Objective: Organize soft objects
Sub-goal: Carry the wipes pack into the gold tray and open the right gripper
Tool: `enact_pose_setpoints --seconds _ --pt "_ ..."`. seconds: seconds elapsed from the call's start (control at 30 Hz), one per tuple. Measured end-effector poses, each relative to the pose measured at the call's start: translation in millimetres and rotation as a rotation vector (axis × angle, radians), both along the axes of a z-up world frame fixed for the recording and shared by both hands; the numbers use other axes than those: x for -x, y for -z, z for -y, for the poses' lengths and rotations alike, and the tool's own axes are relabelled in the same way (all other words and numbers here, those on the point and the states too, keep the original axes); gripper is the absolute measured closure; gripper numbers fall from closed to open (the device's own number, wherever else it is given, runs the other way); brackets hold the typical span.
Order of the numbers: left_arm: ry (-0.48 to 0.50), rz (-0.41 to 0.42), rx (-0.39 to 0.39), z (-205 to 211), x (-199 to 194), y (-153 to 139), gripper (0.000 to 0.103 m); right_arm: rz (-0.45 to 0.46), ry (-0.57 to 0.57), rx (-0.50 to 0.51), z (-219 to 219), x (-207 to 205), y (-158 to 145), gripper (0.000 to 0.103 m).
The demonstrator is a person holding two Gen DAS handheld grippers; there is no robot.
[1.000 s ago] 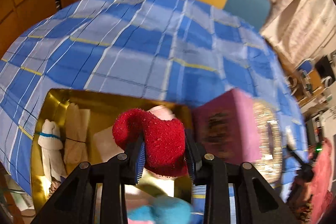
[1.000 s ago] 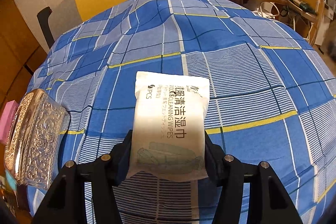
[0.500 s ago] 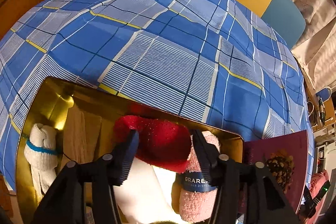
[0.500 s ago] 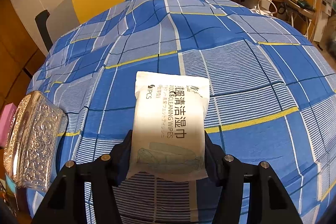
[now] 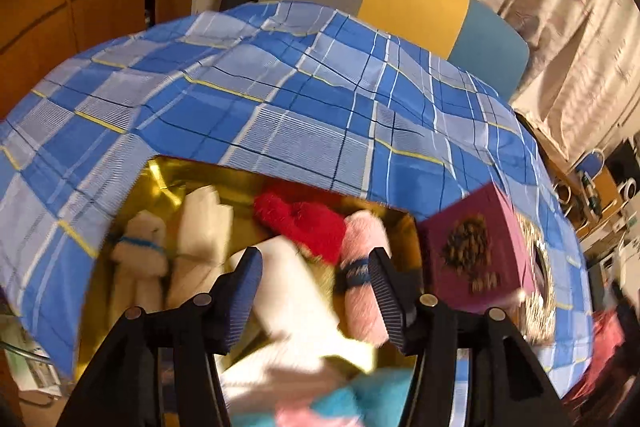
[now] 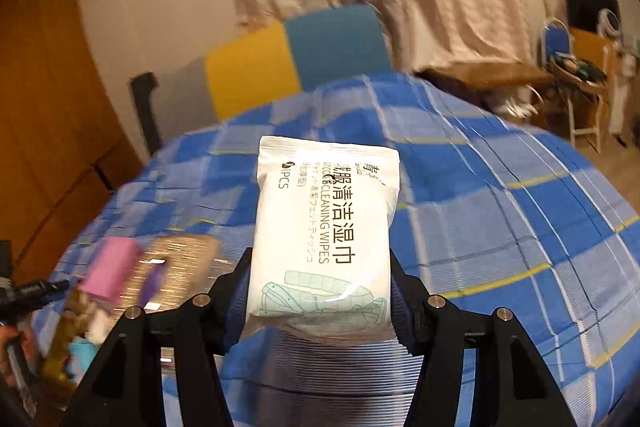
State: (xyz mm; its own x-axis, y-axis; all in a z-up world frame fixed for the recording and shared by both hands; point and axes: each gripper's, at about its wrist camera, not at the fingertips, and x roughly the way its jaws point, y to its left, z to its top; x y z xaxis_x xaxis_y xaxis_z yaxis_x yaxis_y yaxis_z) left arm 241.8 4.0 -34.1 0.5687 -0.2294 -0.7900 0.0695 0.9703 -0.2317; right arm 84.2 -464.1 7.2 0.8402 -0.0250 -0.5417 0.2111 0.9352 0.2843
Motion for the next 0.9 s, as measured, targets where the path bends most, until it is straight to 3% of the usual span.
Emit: enact_pose_setpoints --seconds 0.1,0.2,0.37,0.6,0.77,0.9 --pt "-0.016 0.028 -0.066 -8.5 23.6 -3.4 0.047 0.039 -0.073 0.012 -37.1 -1.8 -20.0 0.043" --pt "-0.032 0.03 -0.078 -19.8 43.4 -1.1 0.047 0.06 -0.154 0.019 -76.1 -9.3 -34.7 0.043" --pt "-0.079 0.029 -0.162 -32.5 69.1 3.5 0.047 0.082 -0.293 0.05 -146.2 -20.3 -46.5 0.043" --pt "-0.111 0.064 -0.215 -39.8 98.4 4.5 0.047 0.029 -0.461 0.061 -229.2 -41.4 -32.4 0.043" --pt "-0.158 0.083 -0.284 -38.9 110.2 2.4 0.047 -0.025 -0.526 0.067 -273.4 -56.5 -10.9 0.043" --pt "-0.161 0.094 -0.291 -39.1 118.8 0.0 0.047 -0.067 -0.561 0.072 -301.1 -62.7 1.9 0.043"
